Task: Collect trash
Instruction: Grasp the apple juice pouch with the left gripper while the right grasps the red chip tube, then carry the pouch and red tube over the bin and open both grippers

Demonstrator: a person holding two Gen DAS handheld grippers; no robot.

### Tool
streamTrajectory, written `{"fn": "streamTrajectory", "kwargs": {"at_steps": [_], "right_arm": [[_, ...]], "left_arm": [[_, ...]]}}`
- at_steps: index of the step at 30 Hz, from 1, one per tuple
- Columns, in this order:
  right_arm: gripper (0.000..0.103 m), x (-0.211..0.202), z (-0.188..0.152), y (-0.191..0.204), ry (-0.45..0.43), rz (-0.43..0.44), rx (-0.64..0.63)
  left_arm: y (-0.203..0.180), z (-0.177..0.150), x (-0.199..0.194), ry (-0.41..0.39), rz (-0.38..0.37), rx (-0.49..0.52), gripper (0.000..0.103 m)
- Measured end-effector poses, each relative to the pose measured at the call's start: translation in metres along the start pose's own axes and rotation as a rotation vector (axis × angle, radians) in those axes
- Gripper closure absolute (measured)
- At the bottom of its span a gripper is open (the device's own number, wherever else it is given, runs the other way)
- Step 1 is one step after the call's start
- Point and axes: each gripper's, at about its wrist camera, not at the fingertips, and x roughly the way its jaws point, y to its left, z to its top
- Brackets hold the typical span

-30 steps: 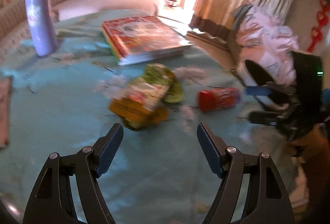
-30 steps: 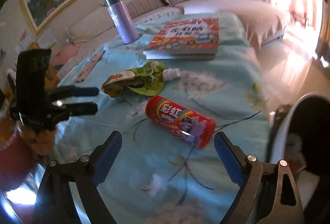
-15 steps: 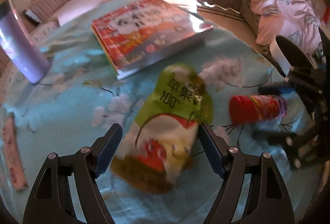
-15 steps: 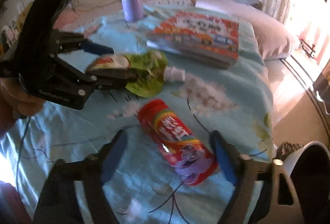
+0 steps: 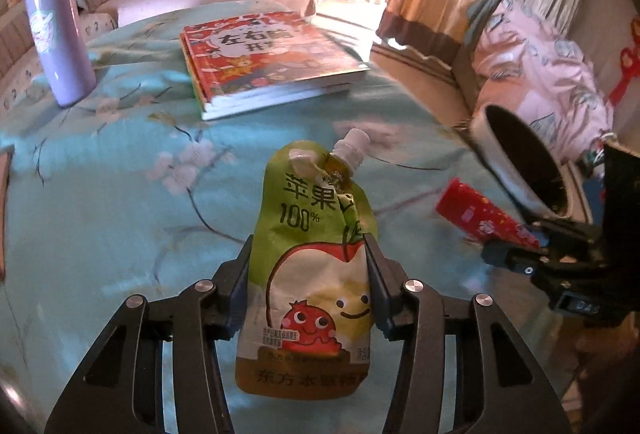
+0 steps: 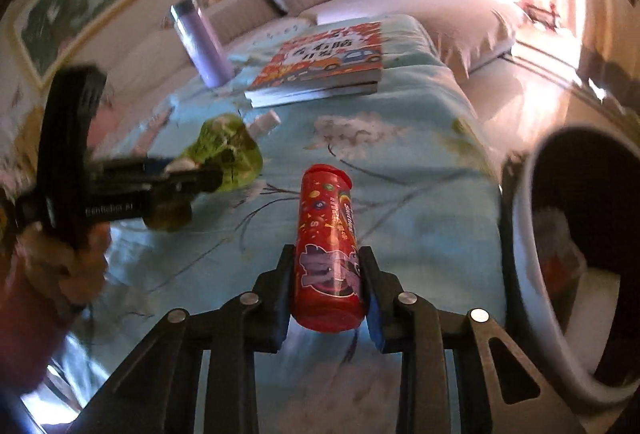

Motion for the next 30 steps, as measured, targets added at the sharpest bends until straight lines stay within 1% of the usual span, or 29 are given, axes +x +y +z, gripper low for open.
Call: {"fn": "streamTrajectory", "kwargs": {"at_steps": [2, 5, 8, 10, 13, 19, 24, 30], "right_arm": [[0.072, -0.013, -0.009, -0.002, -0.033, 0.004, 0.037], [0.072, -0.029, -0.022, -0.004, -0.07, 0.006, 0.084], [0.072, -0.047, -0.032, -0.009, -0.104, 0.005, 0.128], [0.072, -0.056, -0.038, -0.012, -0.126, 0.007, 0.155], [0.072, -0.07, -0.045, -0.019, -0.156, -0.001, 0.184], [0.072, -0.096, -0.061, -0.034, -0.197, -0.032, 0.226], [0.072, -0.113, -0.069, -0.046, -0.234, -0.061, 0.261], [0.072, -0.127, -0.073, -0.057, -0.26, -0.094, 0.279]], "left_arm": [[-0.01, -0.007, -0.008, -0.012, -0.028, -0.021, 0.055], [-0.023, -0.014, -0.014, -0.023, -0.041, -0.03, 0.055], [-0.039, -0.022, -0.018, -0.024, -0.07, -0.044, 0.055], [-0.051, -0.025, -0.02, -0.027, -0.074, -0.04, 0.055], [-0.072, -0.029, -0.022, -0.029, -0.085, -0.028, 0.055], [-0.11, -0.031, -0.022, -0.038, -0.074, 0.021, 0.055], [-0.132, -0.032, -0.023, -0.037, -0.077, 0.058, 0.055], [-0.154, -0.027, -0.022, -0.038, -0.084, 0.089, 0.055]]}}
